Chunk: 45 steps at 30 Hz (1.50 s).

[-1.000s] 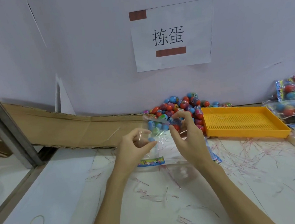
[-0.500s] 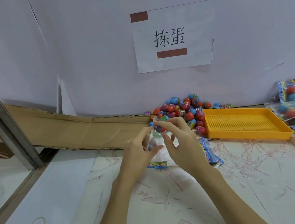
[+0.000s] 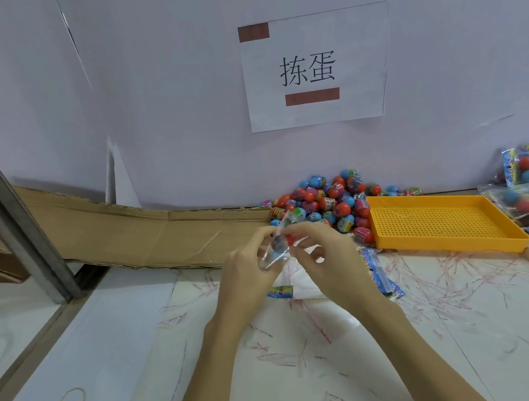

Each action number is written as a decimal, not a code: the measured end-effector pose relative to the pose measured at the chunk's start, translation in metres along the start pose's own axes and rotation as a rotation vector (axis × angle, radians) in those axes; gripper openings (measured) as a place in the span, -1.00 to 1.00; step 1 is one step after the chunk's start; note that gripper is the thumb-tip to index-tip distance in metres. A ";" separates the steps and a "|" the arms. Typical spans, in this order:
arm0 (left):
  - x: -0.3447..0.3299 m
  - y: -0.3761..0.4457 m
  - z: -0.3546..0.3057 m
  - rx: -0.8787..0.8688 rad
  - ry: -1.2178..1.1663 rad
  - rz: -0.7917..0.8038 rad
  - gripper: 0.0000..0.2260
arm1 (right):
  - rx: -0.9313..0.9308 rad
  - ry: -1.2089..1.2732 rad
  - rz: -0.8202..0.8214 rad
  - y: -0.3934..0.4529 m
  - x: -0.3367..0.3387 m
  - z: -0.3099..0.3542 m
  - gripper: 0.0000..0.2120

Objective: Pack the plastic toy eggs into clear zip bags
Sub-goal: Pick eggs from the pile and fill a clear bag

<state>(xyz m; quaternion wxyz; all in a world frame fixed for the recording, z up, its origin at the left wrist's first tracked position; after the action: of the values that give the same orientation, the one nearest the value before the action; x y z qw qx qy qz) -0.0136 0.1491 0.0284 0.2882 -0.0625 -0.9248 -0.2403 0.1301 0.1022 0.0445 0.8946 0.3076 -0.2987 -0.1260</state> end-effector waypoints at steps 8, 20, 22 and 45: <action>-0.005 -0.001 -0.003 0.003 -0.031 0.038 -0.56 | -0.079 0.097 0.052 -0.002 -0.005 -0.002 -0.77; -0.007 -0.002 -0.006 -0.008 -0.025 0.071 -0.64 | -0.005 -0.017 0.171 -0.007 -0.025 0.009 -0.85; -0.008 -0.002 -0.005 -0.012 -0.016 0.076 -0.59 | -0.026 -0.055 0.187 -0.009 -0.030 0.007 -0.85; 0.001 0.001 0.038 0.484 -0.511 -0.005 -0.55 | -0.200 -0.455 -0.165 -0.003 0.043 -0.034 -0.82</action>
<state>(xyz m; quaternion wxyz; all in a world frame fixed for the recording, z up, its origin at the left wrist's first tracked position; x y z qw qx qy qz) -0.0331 0.1684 0.0027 0.0532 -0.0483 -0.9974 0.0086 0.1852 0.0989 0.0408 0.8171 0.2049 -0.4521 -0.2931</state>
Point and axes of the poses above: each hand's wrist, its own y-axis towards the middle knuckle, its own x-axis out of the back of the hand, z = x × y, the point moved 8 cm from there along y, towards the middle knuckle, and after that the axes turned 7 degrees about x, right-handed, at the moved point
